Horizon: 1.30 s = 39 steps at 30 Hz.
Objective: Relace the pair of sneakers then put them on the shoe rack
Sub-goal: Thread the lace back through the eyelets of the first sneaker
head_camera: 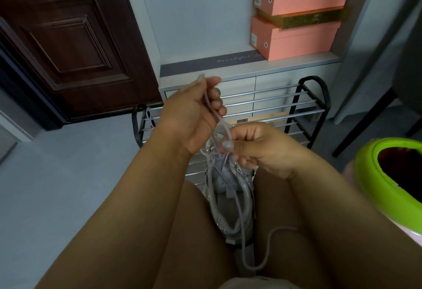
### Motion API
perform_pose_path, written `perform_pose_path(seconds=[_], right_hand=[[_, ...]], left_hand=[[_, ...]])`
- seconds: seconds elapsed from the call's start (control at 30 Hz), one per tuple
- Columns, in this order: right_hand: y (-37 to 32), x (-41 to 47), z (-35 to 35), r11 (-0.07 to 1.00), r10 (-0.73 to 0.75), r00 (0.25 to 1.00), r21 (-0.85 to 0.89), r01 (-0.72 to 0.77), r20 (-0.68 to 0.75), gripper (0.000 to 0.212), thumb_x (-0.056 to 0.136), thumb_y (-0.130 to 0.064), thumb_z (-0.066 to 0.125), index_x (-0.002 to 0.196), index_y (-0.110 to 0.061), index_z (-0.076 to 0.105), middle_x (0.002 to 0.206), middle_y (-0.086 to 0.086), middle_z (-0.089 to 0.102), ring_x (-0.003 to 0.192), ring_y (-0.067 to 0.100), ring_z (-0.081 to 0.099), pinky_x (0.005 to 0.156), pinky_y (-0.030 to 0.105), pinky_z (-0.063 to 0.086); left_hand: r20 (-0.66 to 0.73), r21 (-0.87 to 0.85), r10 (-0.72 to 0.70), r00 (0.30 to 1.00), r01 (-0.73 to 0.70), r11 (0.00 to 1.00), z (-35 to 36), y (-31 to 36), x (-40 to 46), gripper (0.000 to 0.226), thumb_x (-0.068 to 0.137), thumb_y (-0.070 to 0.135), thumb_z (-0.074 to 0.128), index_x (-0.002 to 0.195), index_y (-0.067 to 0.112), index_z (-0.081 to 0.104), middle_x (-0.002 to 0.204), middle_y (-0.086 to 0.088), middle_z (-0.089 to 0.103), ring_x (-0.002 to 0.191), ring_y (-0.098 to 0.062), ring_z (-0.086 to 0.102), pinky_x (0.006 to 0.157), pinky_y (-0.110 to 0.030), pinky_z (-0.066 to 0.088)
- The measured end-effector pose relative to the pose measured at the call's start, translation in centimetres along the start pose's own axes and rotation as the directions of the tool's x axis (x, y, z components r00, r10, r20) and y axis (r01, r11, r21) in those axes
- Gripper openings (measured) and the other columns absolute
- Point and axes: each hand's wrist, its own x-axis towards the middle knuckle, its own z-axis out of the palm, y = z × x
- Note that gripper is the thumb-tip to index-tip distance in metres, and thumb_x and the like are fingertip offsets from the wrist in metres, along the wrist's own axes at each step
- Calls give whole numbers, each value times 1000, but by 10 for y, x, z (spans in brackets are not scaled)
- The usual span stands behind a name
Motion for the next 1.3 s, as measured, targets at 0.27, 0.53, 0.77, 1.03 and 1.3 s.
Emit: perform_pose_path(seconds=[0.27, 0.53, 0.77, 1.03, 1.3], right_hand=[[12, 2, -34, 995, 31, 954, 103, 0, -298, 10, 81, 8, 60, 83, -1, 65, 56, 2, 62, 49, 7, 57, 52, 18, 54], [26, 5, -26, 986, 80, 948, -116, -121, -307, 14, 82, 11, 62, 94, 16, 63, 54, 6, 61, 45, 6, 61, 49, 18, 54], [25, 4, -20, 941, 93, 956, -290, -176, -278, 11, 84, 9, 61, 94, 12, 64, 63, 11, 59, 41, 2, 58, 50, 16, 54], [25, 6, -13, 840, 43, 960, -510, -184, -276, 5, 84, 1, 64, 84, 5, 67, 61, 6, 62, 39, 0, 56, 51, 17, 52], [25, 6, -10, 924, 154, 953, -302, -233, -263, 18, 85, -16, 66, 71, -6, 65, 62, 7, 60, 47, 9, 56, 56, 23, 54]], left_hand=[[-139, 863, 15, 990, 114, 493, -7, -41, -37, 45, 74, 41, 53, 78, -2, 66, 75, -22, 68, 72, -34, 67, 78, -48, 56], [-152, 842, -99, 983, 182, 509, -13, -90, -50, 27, 89, 21, 60, 64, 10, 59, 64, -10, 59, 58, -19, 58, 60, -26, 54], [-254, 386, -247, 935, 332, 861, -6, -97, -56, 34, 91, -5, 50, 70, 19, 65, 52, 6, 61, 49, -6, 53, 50, -19, 45], [-271, 357, -243, 931, 332, 873, -7, -93, -58, 33, 90, -3, 51, 72, 21, 64, 55, 6, 65, 57, -11, 56, 55, -22, 47], [-353, 365, -257, 900, 385, 847, -7, -98, -46, 27, 100, 10, 39, 78, 12, 56, 70, -8, 60, 53, -15, 51, 37, -20, 39]])
